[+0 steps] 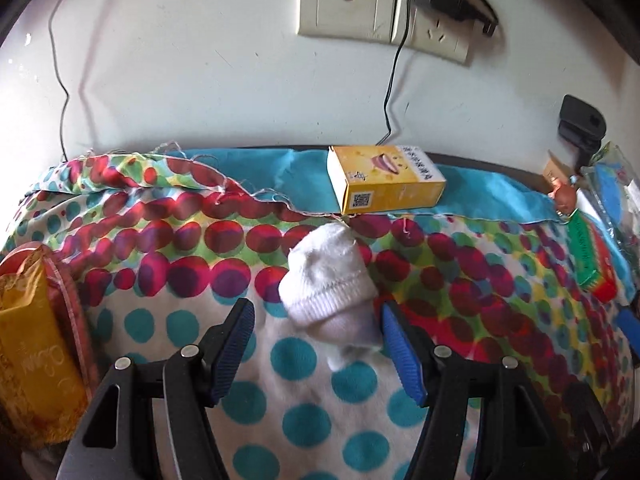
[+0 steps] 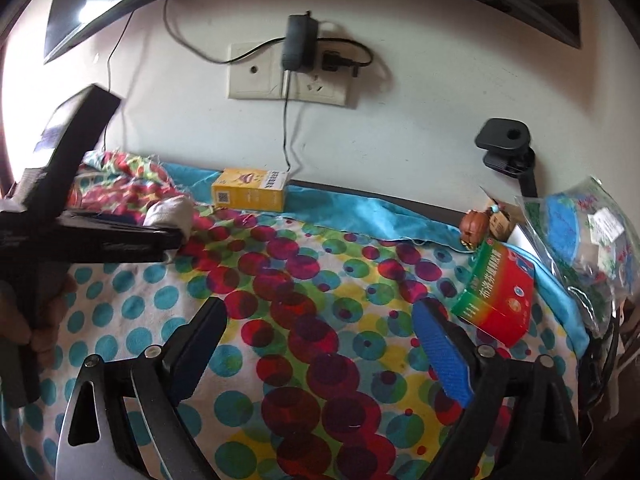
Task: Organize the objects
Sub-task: 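Grasp the second white sock on the bedspread with the left tool, then move the right tool to the yellow medicine box while the left holds the sock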
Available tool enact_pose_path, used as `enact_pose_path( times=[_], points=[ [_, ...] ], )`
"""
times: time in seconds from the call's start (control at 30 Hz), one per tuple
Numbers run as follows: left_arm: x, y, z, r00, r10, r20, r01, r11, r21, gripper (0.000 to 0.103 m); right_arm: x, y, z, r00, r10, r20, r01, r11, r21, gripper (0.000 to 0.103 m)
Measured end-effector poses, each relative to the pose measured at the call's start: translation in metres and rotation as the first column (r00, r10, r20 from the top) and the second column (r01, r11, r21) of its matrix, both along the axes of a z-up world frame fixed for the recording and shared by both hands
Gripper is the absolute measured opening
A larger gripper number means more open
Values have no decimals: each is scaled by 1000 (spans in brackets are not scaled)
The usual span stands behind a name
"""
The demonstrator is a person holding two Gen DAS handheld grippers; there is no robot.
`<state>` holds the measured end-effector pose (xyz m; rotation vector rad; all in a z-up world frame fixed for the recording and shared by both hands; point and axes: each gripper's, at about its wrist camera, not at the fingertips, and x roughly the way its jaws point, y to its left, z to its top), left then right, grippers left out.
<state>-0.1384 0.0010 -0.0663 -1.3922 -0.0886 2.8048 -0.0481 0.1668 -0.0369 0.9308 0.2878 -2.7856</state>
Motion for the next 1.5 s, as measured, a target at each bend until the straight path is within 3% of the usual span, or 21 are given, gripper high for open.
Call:
enact_pose_path(
  times=[0.1,0.27,0.57,0.6,0.63,0.67,0.7,0.83,1.0,1.2,1.3,1.5],
  points=[
    [-6,-2,-6,1000,9,6,-10,1000,27,67,-2,1,-1,1000,8,15,-8,1000,-8,96],
    [-8,4,-10,1000,2,-18,-2,1000,-5,67,-3,1,-3,1000,-1,26,2,1000,-7,96],
    [-8,4,-10,1000,4,-26,-3,1000,20,66,-10,-4,-8,998,8,70,-9,1000,17,101],
    [-8,4,-10,1000,10,-26,-10,1000,11,64,-10,-4,-9,997,9,73,-10,1000,19,101],
    [-8,3,-9,999,16,-29,-16,1000,10,54,-10,-5,-9,997,11,78,-13,1000,21,102],
    [-6,1,-8,999,14,-36,-13,1000,25,37,-11,-6,-10,997,7,82,-9,1000,28,102],
    [-6,-1,-7,999,9,-41,-7,999,44,34,-11,-6,-11,997,1,81,-4,999,36,102],
    [0,-16,-5,998,27,-51,-21,994,111,31,-12,-5,-11,996,-4,89,2,1000,30,102],
    [7,-19,0,995,70,-77,-65,995,76,31,-18,-1,-9,996,7,93,-4,1000,-26,100],
    [19,-19,12,984,106,-144,-106,994,11,30,-59,-24,-5,993,41,112,-34,998,-59,100],
    [26,-22,18,977,109,-183,-106,994,25,31,-87,-40,0,991,66,115,-57,996,-75,100],
    [32,-23,23,960,137,-244,-125,990,63,30,-137,-78,-3,980,138,141,-137,990,-16,101]
  ],
)
